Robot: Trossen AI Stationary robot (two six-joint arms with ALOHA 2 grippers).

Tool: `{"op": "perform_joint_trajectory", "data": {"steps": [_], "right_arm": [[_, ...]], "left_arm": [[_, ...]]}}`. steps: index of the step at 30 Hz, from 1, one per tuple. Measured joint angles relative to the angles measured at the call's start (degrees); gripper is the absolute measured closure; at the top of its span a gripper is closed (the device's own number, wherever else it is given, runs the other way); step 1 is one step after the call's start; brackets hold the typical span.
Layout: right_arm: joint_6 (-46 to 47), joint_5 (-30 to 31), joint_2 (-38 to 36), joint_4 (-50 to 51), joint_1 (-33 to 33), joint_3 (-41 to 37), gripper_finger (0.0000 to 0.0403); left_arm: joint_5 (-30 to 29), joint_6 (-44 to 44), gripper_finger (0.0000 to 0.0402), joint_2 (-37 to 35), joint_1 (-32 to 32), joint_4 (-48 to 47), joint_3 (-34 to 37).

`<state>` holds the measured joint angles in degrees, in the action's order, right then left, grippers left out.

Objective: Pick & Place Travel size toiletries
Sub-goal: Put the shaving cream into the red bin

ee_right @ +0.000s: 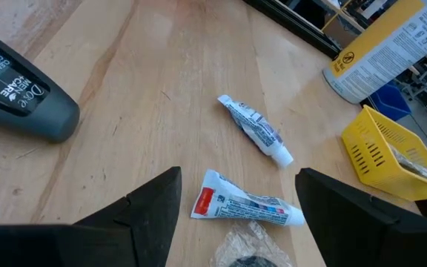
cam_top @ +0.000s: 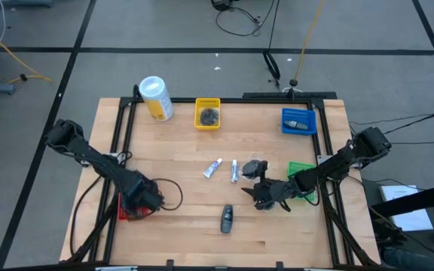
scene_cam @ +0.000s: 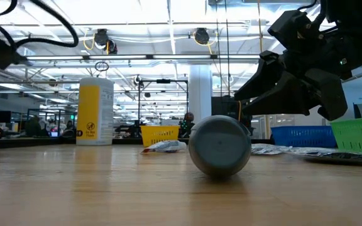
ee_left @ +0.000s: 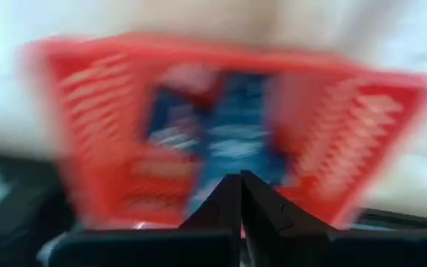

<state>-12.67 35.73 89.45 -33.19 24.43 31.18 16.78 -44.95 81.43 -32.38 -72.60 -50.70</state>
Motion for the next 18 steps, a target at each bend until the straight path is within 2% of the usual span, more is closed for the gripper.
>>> {"op": "perform_joint_trajectory", "data": {"steps": [2, 4, 9, 13, 16, 18], "right_arm": [[0.02, -0.01, 0.00, 0.00, 0.00, 0.00, 0.0147], [0.02, -0.01, 0.00, 0.00, 0.00, 0.00, 0.0147], [0.02, -0.01, 0.00, -0.02, 0.00, 0.00, 0.0147], [0.02, -0.01, 0.00, 0.00, 0.00, 0.00, 0.0147], [0.02, -0.01, 0.00, -0.01, 0.00, 0.00, 0.0147], [0.02, -0.01, 0.00, 0.00, 0.00, 0.00, 0.0147]], "left_arm": [[2.95, 0.20, 0.0400, 0.01, -0.37, 5.17, 1.15], [3.33, 0.90, 0.0398, 0.02, -0.71, 7.95, 2.07], [3.20, 1.00, 0.0400, 0.01, -0.81, 9.83, 5.64], [8.73, 1.29, 0.0398, 0.00, -0.81, 9.87, 8.66], [8.51, 2.80, 0.0400, 0.02, -0.86, 9.42, 10.85], [6.36, 3.30, 0.0397, 0.02, -0.81, 7.50, 11.67]]}}
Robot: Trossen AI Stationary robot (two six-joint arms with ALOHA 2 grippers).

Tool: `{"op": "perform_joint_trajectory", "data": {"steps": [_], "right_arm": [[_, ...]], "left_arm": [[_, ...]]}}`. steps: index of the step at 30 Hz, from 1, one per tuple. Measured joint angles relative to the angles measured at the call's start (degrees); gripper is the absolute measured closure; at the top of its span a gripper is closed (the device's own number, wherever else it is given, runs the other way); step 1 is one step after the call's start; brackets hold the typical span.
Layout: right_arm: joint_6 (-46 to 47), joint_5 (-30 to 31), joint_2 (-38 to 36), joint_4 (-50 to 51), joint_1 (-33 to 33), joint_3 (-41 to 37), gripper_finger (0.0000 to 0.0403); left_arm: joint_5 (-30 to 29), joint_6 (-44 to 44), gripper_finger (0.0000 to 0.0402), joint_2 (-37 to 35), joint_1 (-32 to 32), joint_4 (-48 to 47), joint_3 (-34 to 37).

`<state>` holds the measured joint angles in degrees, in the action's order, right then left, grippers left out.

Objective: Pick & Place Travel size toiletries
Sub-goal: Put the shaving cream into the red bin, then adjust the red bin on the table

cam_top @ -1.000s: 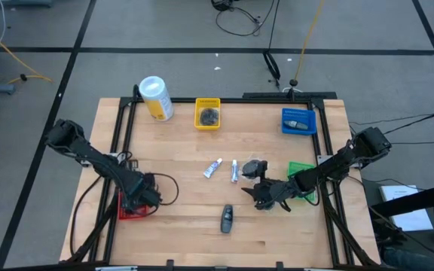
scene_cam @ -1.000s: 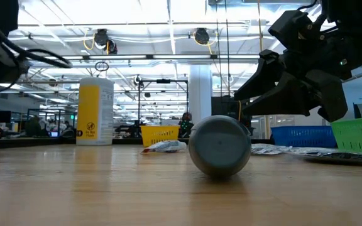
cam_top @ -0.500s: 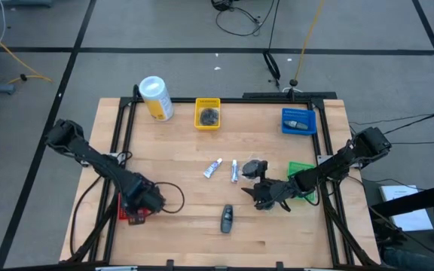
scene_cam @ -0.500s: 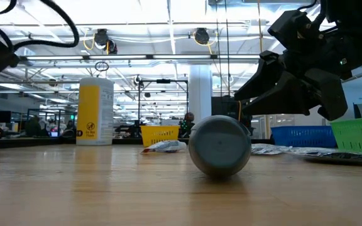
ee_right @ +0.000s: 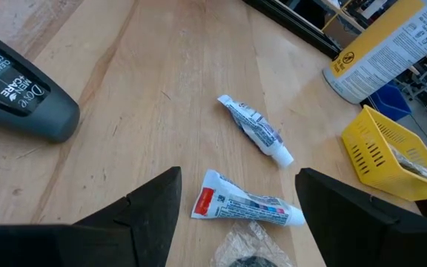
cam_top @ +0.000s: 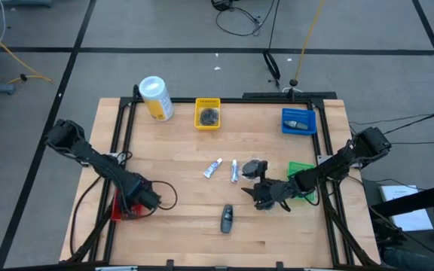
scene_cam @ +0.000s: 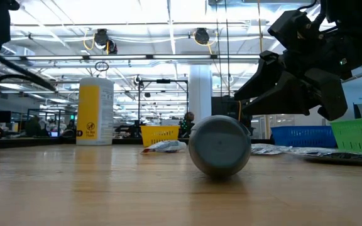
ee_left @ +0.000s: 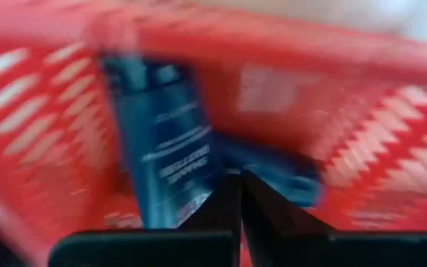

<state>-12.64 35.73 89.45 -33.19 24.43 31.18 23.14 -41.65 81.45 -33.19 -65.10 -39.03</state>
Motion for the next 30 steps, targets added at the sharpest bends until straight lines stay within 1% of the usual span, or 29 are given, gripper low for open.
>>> {"op": "perform_joint_trajectory", "data": {"steps": [4, 8, 10, 12, 15, 17, 18, 19, 21, 23, 26, 28, 30], "right_arm": [[0.00, 0.00, 0.00, -0.01, 0.00, 0.00, 0.0147], [0.00, 0.04, 0.00, -0.02, -0.13, 0.00, 0.0147], [0.00, 0.03, 0.00, -0.02, -0.35, 0.00, 0.0147], [0.55, 0.02, 0.00, -0.01, -0.54, 0.00, 0.0147], [2.08, 0.02, 0.00, 0.00, -0.86, 0.00, 0.0147], [2.94, 0.00, 0.00, 0.02, -0.90, 0.00, 0.0147], [2.99, -0.03, 0.01, 0.01, -0.90, 0.00, 0.0147], [3.03, -0.42, 0.01, 0.01, -0.90, 0.00, 0.0147], [3.76, -3.40, 0.02, 0.06, -0.90, 0.00, 0.0147], [4.53, -8.16, 0.02, 0.01, -0.90, 0.00, 0.0147], [4.86, -15.67, 0.02, -0.18, -0.88, 0.00, 0.0147], [5.60, -16.60, 0.02, -0.91, -0.83, 0.00, 0.0147], [6.18, -16.28, 0.02, -1.31, -0.88, 0.00, 0.0147]], "left_arm": [[-6.08, -2.65, 0.0395, 0.00, 0.00, -6.48, -1.11], [-9.16, -6.74, 0.0399, 0.00, -0.06, -9.01, -3.93], [-9.40, -9.36, 0.0395, 0.00, -0.07, -11.60, -5.44], [-9.53, -11.69, 0.0396, -0.02, -0.07, -11.61, -7.41], [-10.59, -14.37, 0.0400, 0.00, -0.07, -8.51, -9.99], [-13.54, -16.36, 0.0395, -0.02, -0.07, -3.40, -10.97], [-16.19, -17.29, 0.0391, -0.02, -0.07, -0.13, -11.14], [-19.54, -18.10, 0.0388, -0.02, -0.07, 3.61, -11.12], [-27.93, -18.12, 0.0383, -0.02, -0.07, 11.84, -11.12], [-37.01, -14.69, 0.0381, -0.02, 0.05, 20.88, -11.12], [-49.77, -5.96, 0.0384, -0.02, 0.42, 34.18, -11.12], [-53.96, -0.67, 0.0391, -0.02, 0.55, 41.28, -11.12], [-54.80, 3.46, 0.0398, -0.02, 0.48, 45.53, -11.12]]}}
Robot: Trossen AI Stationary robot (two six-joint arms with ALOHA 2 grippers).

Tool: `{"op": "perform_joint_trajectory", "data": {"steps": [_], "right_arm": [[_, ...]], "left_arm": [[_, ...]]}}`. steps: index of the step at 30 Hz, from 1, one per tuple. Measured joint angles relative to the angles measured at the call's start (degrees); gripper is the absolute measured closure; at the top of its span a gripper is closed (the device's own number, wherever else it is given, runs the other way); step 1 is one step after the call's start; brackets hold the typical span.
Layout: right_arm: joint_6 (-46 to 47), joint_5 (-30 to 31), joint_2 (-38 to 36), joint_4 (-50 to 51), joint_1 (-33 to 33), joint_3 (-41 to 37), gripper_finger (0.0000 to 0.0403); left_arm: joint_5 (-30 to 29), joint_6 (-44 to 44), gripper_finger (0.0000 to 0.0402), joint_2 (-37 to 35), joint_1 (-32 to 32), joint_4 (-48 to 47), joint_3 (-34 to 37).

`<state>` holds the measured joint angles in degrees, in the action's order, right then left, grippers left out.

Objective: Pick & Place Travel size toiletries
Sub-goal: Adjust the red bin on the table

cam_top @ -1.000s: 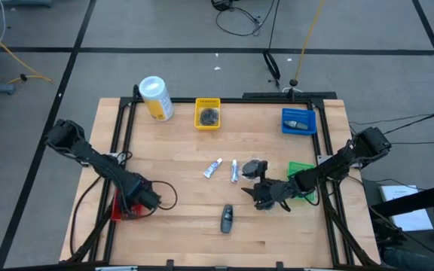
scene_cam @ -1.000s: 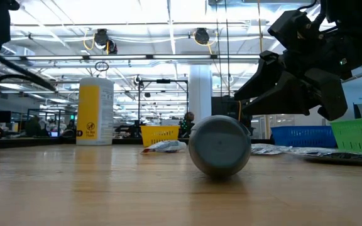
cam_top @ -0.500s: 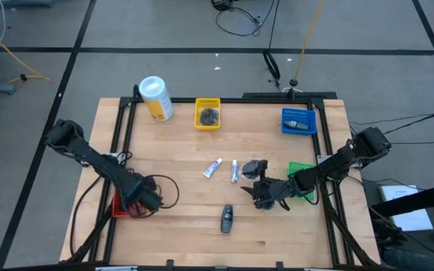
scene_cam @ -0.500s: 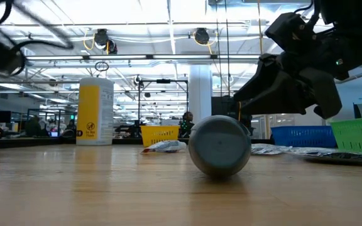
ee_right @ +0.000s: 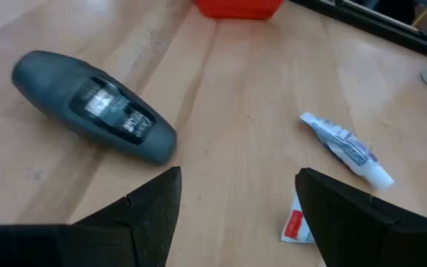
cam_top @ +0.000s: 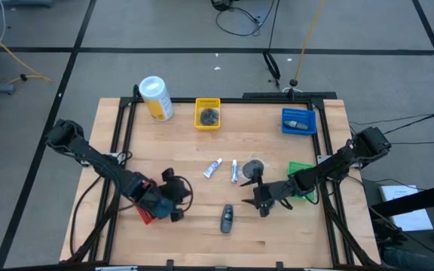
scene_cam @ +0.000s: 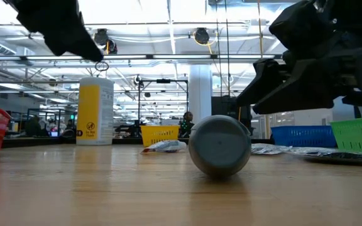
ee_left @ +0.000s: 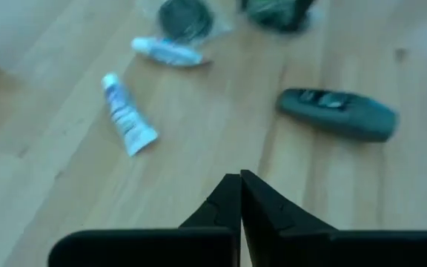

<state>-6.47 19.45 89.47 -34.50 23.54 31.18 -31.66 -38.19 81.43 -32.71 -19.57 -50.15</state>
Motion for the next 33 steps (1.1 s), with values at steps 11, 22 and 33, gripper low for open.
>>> {"op": "perform_joint_trajectory", "data": {"steps": [11, 22, 33], "right_arm": [[0.66, -0.05, 0.00, 0.10, -1.38, -0.01, 0.0147], [2.76, -0.07, 0.02, 0.48, -1.45, -0.02, 0.0147], [2.79, -0.07, 0.02, 0.45, -1.48, -0.02, 0.0147]], "left_arm": [[5.56, -4.72, 0.0397, 8.91, 5.22, -2.15, 0.33], [36.27, -10.30, 0.0395, 12.83, 2.39, -12.08, 0.33], [24.23, -26.18, 0.0400, 2.27, -7.03, -23.91, 0.33]]}}
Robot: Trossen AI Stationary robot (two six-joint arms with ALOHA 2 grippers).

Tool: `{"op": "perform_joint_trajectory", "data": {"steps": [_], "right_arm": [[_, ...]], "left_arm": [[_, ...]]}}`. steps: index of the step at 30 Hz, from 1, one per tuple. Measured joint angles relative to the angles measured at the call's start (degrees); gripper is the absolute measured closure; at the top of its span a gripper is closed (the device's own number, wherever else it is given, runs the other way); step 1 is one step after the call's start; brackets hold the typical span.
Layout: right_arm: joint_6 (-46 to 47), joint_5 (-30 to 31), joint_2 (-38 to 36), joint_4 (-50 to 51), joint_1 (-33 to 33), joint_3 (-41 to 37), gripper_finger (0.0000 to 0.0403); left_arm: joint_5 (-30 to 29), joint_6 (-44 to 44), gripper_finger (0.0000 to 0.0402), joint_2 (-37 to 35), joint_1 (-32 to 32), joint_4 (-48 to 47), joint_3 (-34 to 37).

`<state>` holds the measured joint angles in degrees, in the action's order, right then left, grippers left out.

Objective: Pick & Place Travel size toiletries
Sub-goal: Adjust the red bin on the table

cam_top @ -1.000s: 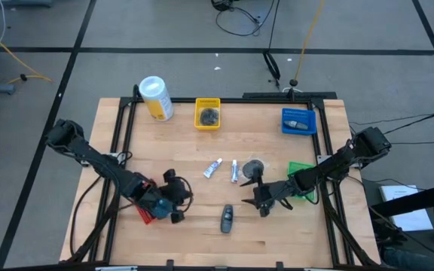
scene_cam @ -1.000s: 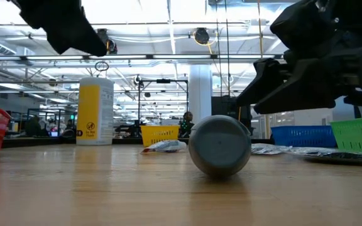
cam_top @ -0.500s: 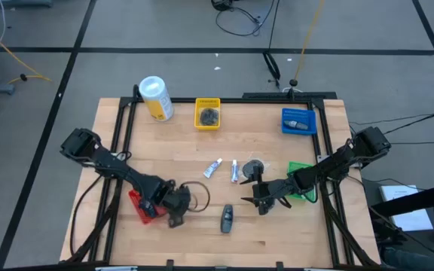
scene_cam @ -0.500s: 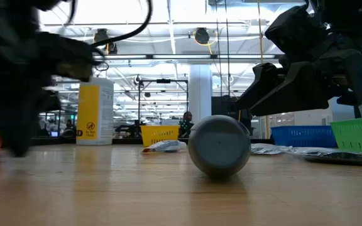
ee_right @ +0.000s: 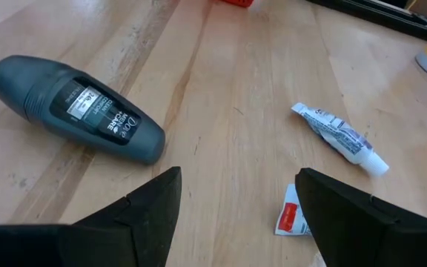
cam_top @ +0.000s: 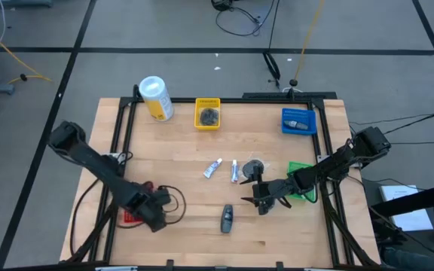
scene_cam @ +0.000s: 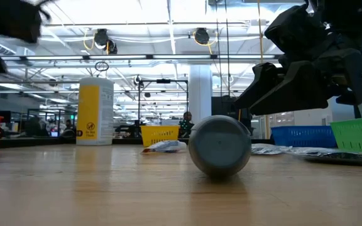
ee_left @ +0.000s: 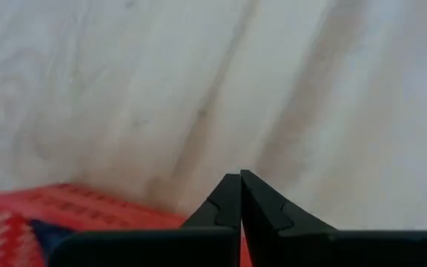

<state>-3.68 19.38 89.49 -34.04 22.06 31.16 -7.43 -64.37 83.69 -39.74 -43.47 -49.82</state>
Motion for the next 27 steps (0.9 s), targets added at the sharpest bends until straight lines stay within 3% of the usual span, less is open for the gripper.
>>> {"op": "perform_joint_trajectory", "data": {"steps": [6, 12, 19, 24, 27], "right_arm": [[0.00, 0.00, 0.00, -0.04, 0.00, 0.00, 0.0147], [-0.06, -0.02, 0.00, -0.03, -0.25, 0.00, 0.0147], [0.00, 0.00, 0.00, -0.07, -0.35, 0.00, 0.0147], [0.00, 0.00, 0.00, -0.04, -0.35, 0.00, 0.0147], [0.00, -0.01, 0.00, -0.05, -0.35, 0.00, 0.0147]], "left_arm": [[0.76, -14.24, 0.0398, -7.45, -5.22, -1.42, -0.05], [-0.01, -26.76, 0.0398, -9.78, -7.37, -15.58, -0.05], [-4.22, -26.68, 0.0399, -9.76, -5.95, -19.38, 2.61], [0.83, -26.94, 0.0397, -9.74, -3.65, -17.72, 9.23], [0.99, -26.29, 0.0400, -9.74, -2.87, -17.94, 12.55]]}}
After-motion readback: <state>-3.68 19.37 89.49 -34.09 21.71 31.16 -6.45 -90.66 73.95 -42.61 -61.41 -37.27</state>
